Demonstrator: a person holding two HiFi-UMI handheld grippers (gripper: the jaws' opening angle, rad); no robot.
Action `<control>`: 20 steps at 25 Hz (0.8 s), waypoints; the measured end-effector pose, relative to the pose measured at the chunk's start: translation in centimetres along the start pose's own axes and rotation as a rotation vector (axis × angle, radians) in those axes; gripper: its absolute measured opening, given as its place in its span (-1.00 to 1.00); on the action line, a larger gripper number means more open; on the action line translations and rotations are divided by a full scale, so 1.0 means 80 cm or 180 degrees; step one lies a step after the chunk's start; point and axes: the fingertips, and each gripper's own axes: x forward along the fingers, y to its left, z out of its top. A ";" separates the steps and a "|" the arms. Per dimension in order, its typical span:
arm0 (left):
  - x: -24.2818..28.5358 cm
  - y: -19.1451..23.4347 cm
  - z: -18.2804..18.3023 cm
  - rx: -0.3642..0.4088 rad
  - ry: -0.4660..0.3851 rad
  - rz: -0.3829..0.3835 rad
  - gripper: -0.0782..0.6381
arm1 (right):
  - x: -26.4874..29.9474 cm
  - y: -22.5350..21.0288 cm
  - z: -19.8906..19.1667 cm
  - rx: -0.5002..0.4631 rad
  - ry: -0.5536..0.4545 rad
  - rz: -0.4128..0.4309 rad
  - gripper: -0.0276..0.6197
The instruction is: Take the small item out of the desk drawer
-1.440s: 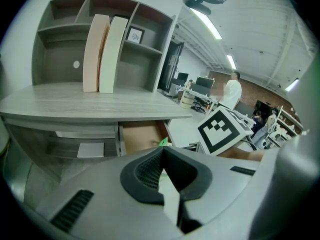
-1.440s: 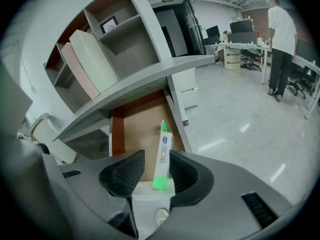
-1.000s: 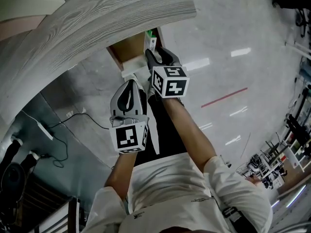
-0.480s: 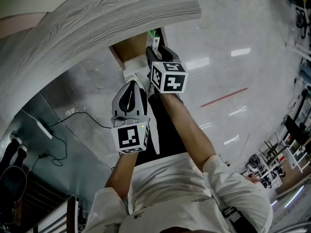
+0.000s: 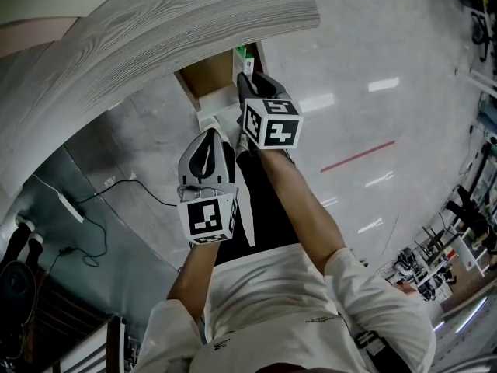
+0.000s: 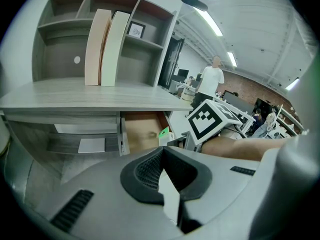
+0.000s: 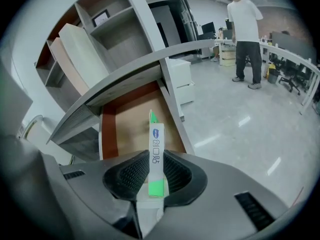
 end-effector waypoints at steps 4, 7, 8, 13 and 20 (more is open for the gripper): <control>-0.003 -0.002 0.005 0.0022 -0.0038 -0.0005 -0.74 | -0.009 0.001 0.005 -0.0015 -0.0040 0.0018 -0.57; -0.010 -0.010 0.013 0.0047 -0.0074 0.0001 -0.74 | -0.027 0.005 0.012 -0.0042 -0.0088 0.0063 -0.57; -0.012 -0.013 0.016 0.0056 -0.0091 0.0004 -0.74 | -0.033 0.005 0.016 -0.0059 -0.0111 0.0077 -0.57; -0.029 -0.026 0.031 0.0203 -0.0181 0.0028 -0.74 | -0.063 0.013 0.025 -0.0136 -0.0182 0.0127 -0.57; -0.060 -0.029 0.052 0.0270 -0.0296 0.0083 -0.74 | -0.108 0.035 0.032 -0.0250 -0.0279 0.0181 -0.57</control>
